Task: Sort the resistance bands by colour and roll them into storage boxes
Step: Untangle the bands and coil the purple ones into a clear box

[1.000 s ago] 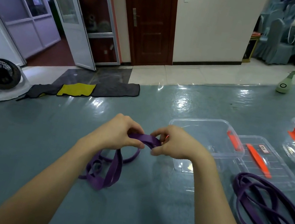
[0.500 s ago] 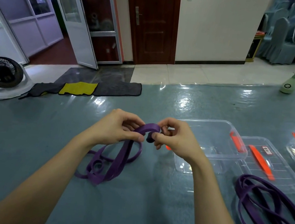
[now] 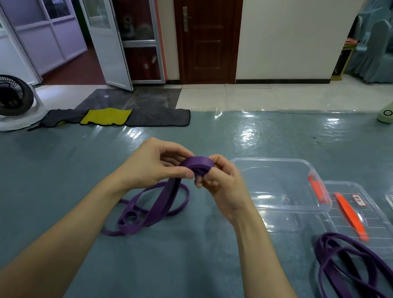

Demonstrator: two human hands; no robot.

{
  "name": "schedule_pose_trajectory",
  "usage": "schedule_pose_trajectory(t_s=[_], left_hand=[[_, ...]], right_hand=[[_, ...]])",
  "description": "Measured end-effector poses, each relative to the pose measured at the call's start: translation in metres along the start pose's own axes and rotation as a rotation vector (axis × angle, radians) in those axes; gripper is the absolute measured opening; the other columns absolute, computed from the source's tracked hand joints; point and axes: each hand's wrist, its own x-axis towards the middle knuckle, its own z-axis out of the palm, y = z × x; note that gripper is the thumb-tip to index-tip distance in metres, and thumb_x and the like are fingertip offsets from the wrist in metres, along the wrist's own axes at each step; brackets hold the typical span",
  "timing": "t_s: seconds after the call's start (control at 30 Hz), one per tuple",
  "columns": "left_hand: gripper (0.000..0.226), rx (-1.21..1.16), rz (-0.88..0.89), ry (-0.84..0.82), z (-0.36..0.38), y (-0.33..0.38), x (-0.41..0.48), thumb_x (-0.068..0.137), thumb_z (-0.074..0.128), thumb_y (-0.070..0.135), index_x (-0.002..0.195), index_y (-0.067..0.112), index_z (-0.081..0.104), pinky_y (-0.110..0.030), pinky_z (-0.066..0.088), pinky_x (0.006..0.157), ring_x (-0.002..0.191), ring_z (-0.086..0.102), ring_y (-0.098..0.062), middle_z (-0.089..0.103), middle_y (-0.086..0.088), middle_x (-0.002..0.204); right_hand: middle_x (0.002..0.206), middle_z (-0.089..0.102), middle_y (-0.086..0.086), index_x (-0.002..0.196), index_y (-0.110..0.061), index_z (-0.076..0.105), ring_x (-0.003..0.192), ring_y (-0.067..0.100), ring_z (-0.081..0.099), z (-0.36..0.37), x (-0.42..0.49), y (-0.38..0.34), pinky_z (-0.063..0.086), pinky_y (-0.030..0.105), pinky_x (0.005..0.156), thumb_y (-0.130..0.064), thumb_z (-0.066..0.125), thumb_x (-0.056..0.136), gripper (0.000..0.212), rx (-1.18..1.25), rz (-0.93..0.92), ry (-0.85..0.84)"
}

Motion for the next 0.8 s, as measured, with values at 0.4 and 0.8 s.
schedule_pose_trajectory(t_s=[0.4,0.8], left_hand=[[0.039,0.085,0.001,0.026,-0.011,-0.002,0.000,0.076,0.098,0.020,0.112,0.025,0.085,-0.024,0.064,0.090,0.095,0.083,-0.013,0.086,0.007,0.100],[0.054,0.490,-0.002,-0.241,-0.006,0.018,0.003,0.084,0.094,0.029,0.105,0.036,0.045,-0.045,0.062,0.087,0.087,0.077,-0.014,0.083,0.019,0.094]], right_hand=[[0.114,0.073,0.024,0.124,0.005,0.065,0.096,0.042,0.080,-0.006,-0.007,-0.001,0.065,0.040,0.088,0.004,0.074,0.097,0.028,-0.388,-0.013,-0.042],[0.083,0.078,-0.010,0.105,-0.025,0.084,0.072,0.005,0.072,-0.003,-0.007,-0.021,0.057,0.027,0.069,-0.035,0.095,0.081,0.028,-0.975,-0.042,-0.070]])
